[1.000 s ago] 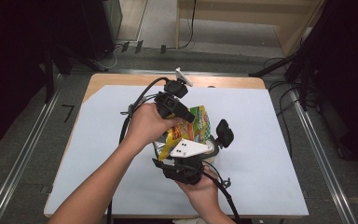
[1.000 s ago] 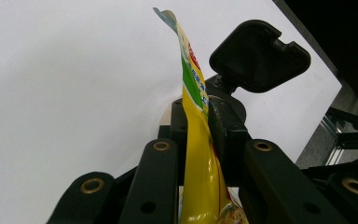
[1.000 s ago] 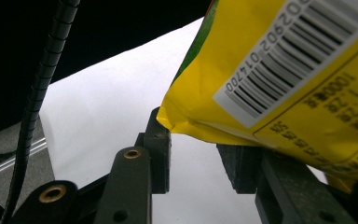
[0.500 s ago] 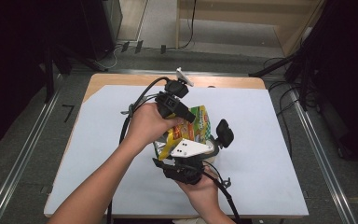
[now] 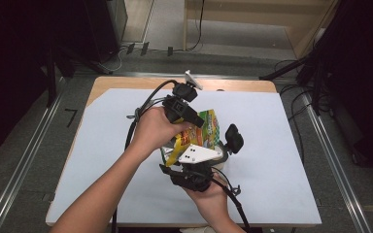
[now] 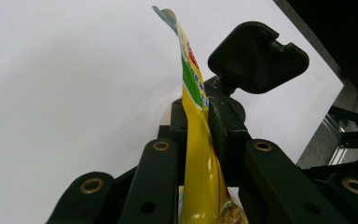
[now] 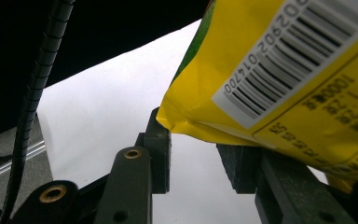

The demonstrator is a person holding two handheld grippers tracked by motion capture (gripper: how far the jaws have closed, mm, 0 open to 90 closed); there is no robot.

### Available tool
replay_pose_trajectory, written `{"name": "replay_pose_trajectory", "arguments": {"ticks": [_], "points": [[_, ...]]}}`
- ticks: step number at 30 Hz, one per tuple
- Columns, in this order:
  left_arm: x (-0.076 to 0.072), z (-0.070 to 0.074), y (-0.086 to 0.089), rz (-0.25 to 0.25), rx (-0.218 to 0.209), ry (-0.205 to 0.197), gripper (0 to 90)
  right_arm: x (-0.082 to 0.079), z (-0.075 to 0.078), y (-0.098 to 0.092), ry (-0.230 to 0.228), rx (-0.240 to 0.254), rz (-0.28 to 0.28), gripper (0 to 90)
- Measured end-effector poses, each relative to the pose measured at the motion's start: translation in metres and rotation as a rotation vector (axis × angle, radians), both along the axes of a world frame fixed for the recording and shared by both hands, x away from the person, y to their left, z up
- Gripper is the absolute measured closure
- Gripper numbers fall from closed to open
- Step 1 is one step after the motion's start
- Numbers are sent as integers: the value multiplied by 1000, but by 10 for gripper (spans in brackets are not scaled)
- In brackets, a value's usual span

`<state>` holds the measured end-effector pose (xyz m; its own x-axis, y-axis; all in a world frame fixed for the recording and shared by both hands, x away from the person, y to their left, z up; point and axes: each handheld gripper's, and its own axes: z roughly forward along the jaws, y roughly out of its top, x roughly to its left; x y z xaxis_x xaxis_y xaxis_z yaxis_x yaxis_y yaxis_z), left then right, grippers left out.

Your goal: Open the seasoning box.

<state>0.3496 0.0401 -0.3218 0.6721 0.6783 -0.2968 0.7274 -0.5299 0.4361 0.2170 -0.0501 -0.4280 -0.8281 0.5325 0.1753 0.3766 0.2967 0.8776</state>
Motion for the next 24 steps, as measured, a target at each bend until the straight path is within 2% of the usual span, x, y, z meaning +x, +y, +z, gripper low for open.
{"name": "replay_pose_trajectory", "arguments": {"ticks": [24], "points": [[-2,0,-4,-11,9,-2,809,0,-2,-1,9,10,-4,675]]}}
